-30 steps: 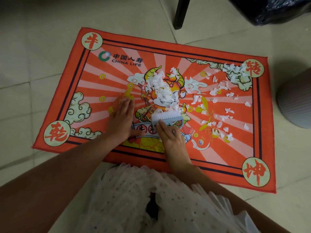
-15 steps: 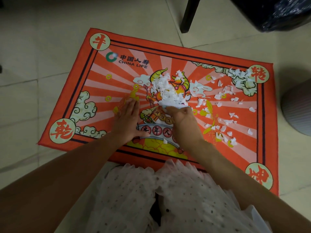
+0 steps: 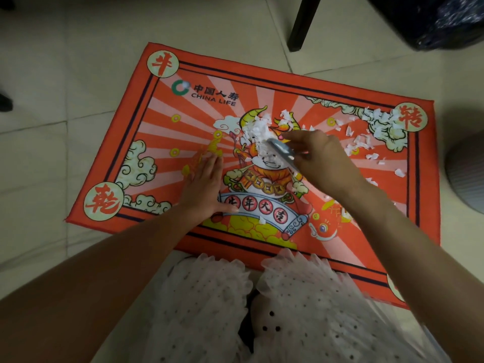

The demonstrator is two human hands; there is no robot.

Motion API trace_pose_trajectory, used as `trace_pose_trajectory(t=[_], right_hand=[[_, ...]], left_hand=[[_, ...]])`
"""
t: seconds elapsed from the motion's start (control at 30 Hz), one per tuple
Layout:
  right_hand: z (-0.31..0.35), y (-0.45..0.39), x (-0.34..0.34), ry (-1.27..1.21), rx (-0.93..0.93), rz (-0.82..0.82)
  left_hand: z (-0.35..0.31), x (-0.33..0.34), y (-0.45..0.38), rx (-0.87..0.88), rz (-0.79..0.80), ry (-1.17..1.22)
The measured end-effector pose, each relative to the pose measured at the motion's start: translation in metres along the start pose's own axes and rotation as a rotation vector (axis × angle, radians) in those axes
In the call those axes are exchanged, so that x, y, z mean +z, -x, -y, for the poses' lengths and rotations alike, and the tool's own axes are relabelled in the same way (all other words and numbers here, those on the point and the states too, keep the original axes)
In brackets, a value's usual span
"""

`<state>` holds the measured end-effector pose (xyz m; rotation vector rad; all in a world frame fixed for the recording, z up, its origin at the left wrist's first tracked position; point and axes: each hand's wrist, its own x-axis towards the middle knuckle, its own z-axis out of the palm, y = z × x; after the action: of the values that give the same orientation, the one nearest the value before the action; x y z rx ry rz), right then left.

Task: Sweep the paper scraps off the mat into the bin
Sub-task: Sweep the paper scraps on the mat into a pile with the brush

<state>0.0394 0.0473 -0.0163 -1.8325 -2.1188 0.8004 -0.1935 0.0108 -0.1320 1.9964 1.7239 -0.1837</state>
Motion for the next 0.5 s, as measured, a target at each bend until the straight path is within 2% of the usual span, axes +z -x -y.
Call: trace_pose_trajectory(t=[0.27,0.5], right_hand=[[0.02,-0.025,-0.014,-0.04,-0.094,0.173],[0.038,-0.066,0.006,0.0,-0.145,0.371]], left_hand=[[0.0,0.0,0.0,-0.004,-0.005,0.002],[0.002,0.001,-0.001,-0.001,-0.003,0.01]])
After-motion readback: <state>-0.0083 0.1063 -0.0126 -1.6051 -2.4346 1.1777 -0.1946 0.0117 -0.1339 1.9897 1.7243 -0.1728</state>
